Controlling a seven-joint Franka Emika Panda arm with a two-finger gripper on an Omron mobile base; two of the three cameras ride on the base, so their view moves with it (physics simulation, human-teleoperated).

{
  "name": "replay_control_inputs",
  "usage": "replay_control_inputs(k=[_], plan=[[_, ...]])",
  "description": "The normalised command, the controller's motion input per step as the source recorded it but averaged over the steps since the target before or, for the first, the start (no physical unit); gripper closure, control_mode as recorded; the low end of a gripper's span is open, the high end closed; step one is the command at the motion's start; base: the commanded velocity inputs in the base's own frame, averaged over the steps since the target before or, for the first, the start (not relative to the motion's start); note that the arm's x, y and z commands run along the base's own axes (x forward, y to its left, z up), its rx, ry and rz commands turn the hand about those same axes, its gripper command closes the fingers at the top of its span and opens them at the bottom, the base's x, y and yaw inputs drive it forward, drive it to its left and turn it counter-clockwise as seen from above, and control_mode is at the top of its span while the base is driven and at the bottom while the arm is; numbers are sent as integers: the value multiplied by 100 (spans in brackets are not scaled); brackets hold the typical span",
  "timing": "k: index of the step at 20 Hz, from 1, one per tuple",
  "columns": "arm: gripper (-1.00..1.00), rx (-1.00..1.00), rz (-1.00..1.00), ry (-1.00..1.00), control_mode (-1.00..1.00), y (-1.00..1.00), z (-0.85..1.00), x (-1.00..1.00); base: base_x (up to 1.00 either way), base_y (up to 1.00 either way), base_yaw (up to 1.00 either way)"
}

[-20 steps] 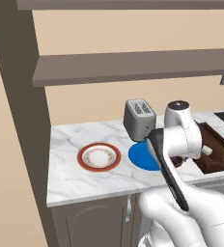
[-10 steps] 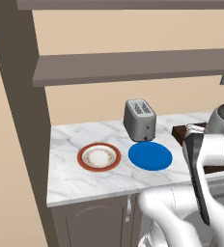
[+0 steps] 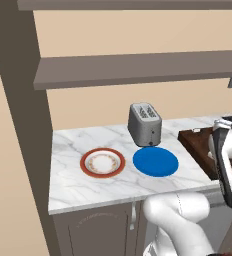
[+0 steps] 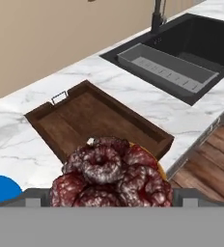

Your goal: Move the dessert items from the plates to the tray.

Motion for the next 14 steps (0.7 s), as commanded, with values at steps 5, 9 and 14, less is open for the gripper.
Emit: replay_control_inputs(k=[5, 9, 14], plan=[[100, 0, 7, 9, -100, -24, -16, 93, 0, 0, 0], [100, 4, 13, 3, -100, -50, -28, 63, 0, 0, 0], [100, 11, 9, 1, -100, -63, -36, 26, 0, 0, 0]])
